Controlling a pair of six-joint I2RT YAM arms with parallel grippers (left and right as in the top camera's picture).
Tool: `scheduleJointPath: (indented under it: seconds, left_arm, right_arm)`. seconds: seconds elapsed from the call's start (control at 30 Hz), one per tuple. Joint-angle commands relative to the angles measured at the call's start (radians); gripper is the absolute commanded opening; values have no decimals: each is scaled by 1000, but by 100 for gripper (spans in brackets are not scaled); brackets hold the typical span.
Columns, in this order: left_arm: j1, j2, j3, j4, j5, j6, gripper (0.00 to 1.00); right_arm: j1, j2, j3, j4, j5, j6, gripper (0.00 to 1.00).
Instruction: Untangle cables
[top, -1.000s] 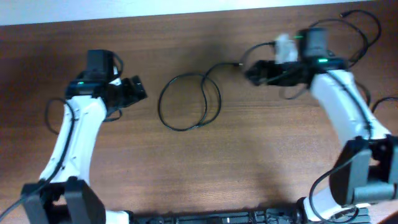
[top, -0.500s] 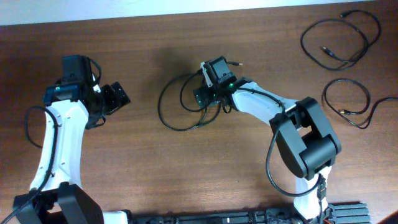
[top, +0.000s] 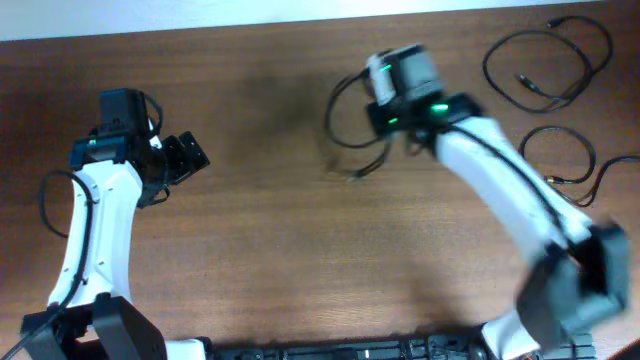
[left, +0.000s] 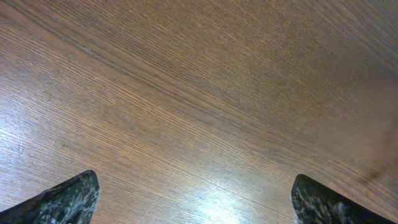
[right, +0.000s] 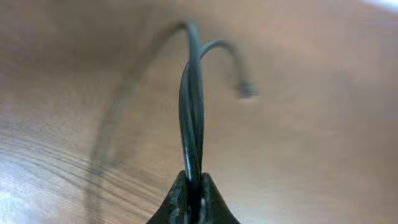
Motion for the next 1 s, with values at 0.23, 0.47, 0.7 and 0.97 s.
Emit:
scheduleJointPath:
  seconds: [0.23,0.47,0.7,0.97]
  left_arm:
    - [1,-19,15,0,7,9,99]
    - [1,-19,15,0,7,9,99]
    - [1,-19,15,0,7,9,99]
    - [1,-19,15,0,7,9,99]
  right_arm:
    - [-285,102,3,36,-481,-537,4]
    - [-377,263,3,183,-481,-589,4]
    - [-521,413,3,336,-473,-589,4]
    - [-526,461,13,471,-419,-521,64]
